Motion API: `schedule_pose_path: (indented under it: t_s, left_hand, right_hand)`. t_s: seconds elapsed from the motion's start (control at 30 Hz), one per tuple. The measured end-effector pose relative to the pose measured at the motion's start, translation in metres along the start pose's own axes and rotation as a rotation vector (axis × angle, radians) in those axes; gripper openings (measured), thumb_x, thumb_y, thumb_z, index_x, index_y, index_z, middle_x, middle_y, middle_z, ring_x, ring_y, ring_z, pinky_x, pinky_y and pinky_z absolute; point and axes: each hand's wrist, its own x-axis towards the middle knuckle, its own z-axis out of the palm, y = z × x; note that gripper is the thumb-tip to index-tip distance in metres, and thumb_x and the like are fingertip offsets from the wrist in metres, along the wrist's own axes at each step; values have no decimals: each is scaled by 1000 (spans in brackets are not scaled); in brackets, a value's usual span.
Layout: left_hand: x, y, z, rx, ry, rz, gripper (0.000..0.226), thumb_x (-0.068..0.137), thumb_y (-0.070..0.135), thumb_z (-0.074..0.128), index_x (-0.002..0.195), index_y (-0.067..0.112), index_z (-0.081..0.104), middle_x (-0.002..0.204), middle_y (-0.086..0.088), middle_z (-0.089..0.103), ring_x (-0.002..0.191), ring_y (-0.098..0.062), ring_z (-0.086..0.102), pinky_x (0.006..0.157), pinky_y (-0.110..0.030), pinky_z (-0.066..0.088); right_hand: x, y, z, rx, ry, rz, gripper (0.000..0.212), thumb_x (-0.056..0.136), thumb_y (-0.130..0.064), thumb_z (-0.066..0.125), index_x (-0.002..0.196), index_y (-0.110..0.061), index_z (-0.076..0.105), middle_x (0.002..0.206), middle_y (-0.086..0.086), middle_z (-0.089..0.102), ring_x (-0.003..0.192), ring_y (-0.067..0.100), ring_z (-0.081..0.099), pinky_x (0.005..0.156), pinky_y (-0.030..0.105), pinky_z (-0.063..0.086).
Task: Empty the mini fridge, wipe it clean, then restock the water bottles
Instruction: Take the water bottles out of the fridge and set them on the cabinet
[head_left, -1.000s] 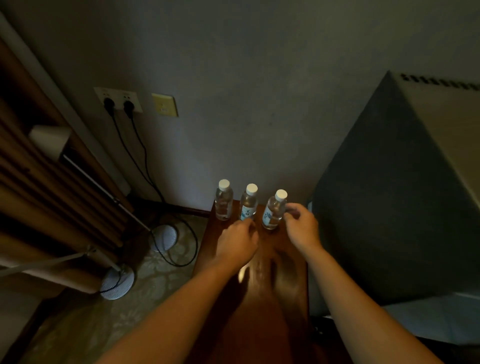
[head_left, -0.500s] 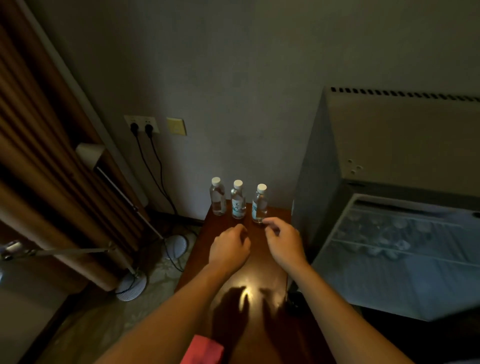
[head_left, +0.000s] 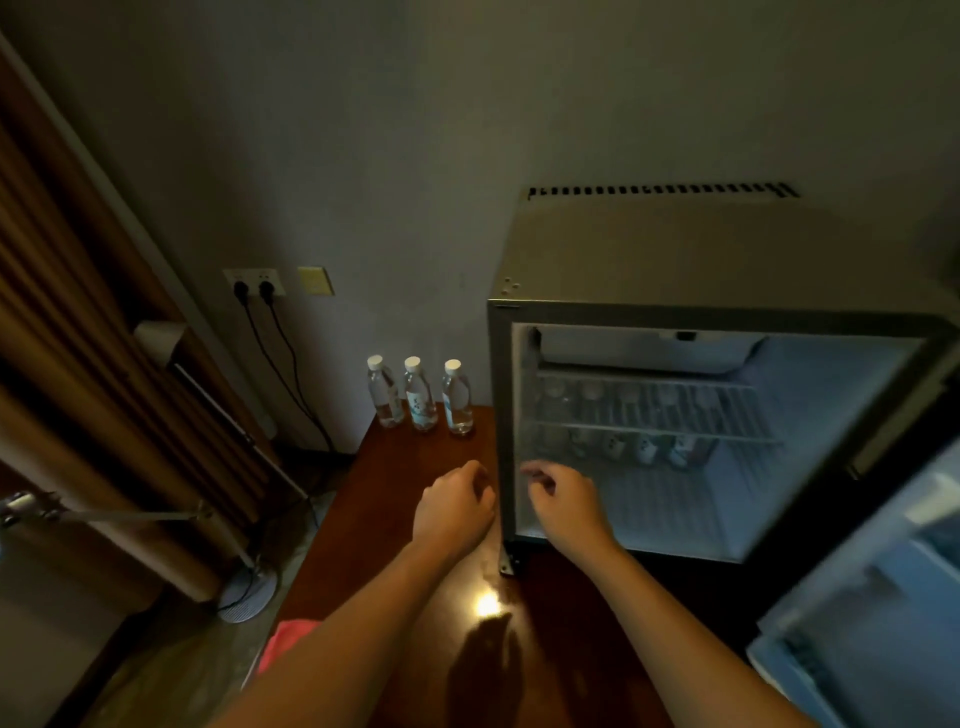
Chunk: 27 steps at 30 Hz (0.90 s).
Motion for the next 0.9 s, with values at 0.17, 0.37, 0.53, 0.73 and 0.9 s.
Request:
schedule_pose_path:
  t_s: [0.17,0.37,0.53,0.73,0.9]
  left_hand:
    - [-5,53,22,-33,-46,13,12,96,29,56,106,24,62,96,6,67,83,-8,66,78,-31,59]
    - [4,101,47,51,-104,76,20,94,30,55,107,18,65,93,-1,68,78,-14,62,65,-26,48]
    - [16,119,70,87,-213,150,27,97,32,51,110,13,65,97,-8,71,76,-21,64,67,-32,53]
    - [43,137,100,80,-275,150,29,97,33,53,124,27,60,120,-3,68,109,-26,63,93,-34,51]
    - [65,135,120,7,-289,203,24,96,27,55,120,24,62,110,-2,71,101,-21,66,87,-29,51]
  right_hand:
    - [-16,27,-48,27,115,75,34,95,-18,50,125,-29,61,104,-7,63,95,12,60,79,26,49]
    - [-22,60,-90,33,219,195,40,92,-14,51,130,-26,57,113,-1,65,95,17,60,76,27,46]
    - [-17,85,-110,45,287,272,43,89,-14,52,129,-28,56,105,5,68,89,25,63,77,36,54]
    - [5,107,-120,71,326,369,40,96,-17,51,135,-22,49,114,10,61,98,29,60,80,36,51]
    - [42,127,-122,83,334,441,44,97,-22,47,141,-26,42,134,6,56,114,30,57,89,34,45]
